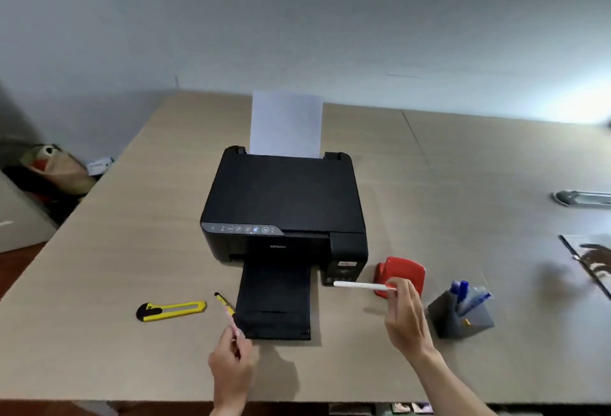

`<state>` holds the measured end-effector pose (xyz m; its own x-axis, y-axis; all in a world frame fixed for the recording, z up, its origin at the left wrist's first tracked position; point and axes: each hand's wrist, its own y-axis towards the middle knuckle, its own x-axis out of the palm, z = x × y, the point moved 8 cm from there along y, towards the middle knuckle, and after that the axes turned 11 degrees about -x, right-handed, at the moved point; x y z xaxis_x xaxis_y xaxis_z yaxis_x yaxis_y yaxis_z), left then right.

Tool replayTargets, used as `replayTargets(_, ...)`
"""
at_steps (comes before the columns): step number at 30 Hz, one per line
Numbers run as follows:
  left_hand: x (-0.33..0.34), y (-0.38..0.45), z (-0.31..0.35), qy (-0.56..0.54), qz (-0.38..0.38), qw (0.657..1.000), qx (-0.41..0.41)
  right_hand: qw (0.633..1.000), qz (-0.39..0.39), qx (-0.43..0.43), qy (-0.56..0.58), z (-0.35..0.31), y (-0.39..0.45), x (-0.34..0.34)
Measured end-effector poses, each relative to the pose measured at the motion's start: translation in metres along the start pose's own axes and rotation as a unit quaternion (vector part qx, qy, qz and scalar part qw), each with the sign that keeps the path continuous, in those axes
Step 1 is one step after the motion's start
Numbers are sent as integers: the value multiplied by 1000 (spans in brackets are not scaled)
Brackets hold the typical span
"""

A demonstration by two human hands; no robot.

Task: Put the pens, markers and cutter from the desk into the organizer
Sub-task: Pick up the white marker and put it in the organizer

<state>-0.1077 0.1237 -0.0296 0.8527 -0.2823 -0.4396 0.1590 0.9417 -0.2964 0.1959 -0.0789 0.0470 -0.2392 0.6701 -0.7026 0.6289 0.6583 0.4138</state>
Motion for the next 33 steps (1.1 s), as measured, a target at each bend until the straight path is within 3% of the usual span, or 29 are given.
replayTargets(2, 26, -13, 11, -29, -30, 999, 12, 999, 36, 19, -24, 24, -5, -39)
replayTargets(5, 68, -36, 41, -22, -112, 989, 92, 993, 90, 56, -47, 61, -20, -95)
replayTargets(10, 141, -87, 92, 46, -294, 924, 238, 975, 153, 136, -83, 104, -53, -153)
replayTargets(12, 172, -102, 107, 94, -330, 899, 271, 971, 160, 152, -95, 116, -64, -161)
replayTargets(17, 237, -127, 158, 151, -337, 868, 332, 971, 128, 163, -124, 134, -76, -159)
replayTargets(24, 295, -151, 204, 208, -346, 835, 374, 966, 13, 224, -132, 153, -67, -148)
replayTargets(28, 315, -165, 219, 233, -342, 820, 394, 959, 21, 273, -74, 161, -78, -151)
replayTargets(33, 341, -178, 223, 240, -351, 815, 393, 936, 7, 336, -99, 176, -108, -157)
